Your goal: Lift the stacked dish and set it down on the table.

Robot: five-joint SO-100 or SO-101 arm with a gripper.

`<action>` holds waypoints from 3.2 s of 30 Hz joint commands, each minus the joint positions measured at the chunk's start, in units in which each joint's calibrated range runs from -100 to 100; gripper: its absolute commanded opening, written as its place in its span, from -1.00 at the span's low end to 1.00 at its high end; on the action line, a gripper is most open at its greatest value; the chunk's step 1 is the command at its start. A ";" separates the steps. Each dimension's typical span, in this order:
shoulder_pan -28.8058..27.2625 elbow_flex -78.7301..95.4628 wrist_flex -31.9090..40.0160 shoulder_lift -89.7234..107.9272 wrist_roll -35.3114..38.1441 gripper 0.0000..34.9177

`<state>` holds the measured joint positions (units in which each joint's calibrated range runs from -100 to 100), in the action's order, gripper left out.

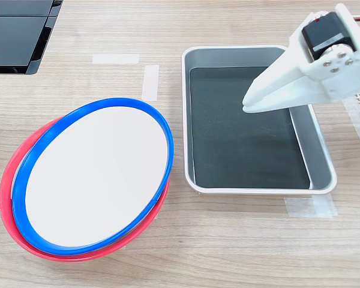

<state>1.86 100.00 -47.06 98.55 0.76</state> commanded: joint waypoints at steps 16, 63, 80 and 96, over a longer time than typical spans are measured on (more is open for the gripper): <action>1.67 -0.18 3.85 -3.07 0.20 -0.94; 13.81 -71.92 5.83 -92.03 2.88 -0.98; 11.93 -76.38 3.52 -85.63 1.42 -0.99; -8.87 -78.20 -1.18 -83.67 8.74 -1.00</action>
<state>-3.01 24.50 -48.04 13.90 7.55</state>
